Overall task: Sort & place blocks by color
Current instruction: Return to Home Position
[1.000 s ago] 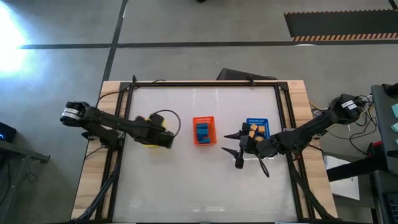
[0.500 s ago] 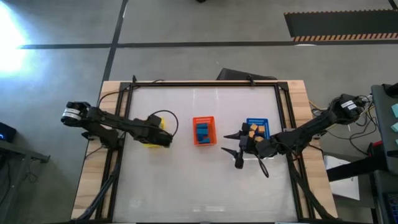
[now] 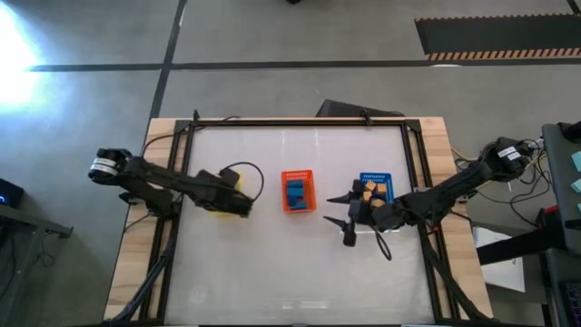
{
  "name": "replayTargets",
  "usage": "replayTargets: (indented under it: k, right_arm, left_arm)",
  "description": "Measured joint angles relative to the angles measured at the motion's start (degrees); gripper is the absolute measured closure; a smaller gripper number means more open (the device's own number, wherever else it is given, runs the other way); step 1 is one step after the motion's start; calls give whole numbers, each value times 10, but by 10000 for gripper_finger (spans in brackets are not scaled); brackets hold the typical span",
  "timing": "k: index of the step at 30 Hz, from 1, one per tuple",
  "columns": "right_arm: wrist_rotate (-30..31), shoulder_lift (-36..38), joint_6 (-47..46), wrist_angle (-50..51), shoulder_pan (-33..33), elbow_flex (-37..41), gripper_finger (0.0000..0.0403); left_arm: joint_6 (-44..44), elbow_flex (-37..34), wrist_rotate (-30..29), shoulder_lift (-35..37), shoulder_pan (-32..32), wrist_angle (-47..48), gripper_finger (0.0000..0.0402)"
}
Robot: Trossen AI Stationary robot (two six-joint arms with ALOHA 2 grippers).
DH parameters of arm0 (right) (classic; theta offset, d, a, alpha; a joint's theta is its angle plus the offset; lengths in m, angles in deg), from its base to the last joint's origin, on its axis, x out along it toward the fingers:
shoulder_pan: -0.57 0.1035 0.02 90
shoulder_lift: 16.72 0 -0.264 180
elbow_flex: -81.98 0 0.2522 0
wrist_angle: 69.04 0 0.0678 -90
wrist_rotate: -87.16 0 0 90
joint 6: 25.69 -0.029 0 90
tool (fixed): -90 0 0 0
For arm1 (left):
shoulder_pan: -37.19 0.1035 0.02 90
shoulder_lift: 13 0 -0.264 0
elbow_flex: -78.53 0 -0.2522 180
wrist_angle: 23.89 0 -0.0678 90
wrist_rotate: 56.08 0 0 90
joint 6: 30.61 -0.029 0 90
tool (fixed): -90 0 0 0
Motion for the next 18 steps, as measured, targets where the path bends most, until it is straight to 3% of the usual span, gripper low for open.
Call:
replayTargets:
  k: [4,8,13,18]
  right_arm:
    - [-58,0,22,6,0,0,175]
    - [-76,1,47,-8,0,1,175]
    - [-75,17,94,-9,-9,2,182]
    - [-99,42,131,-8,-43,4,202]
  left_arm:
    - [-136,4,-31,20,-25,-82,154]
    - [-341,-21,-22,55,-47,-269,154]
    - [-597,-79,84,106,-54,-507,167]
    - [-704,-147,155,176,-36,-624,220]
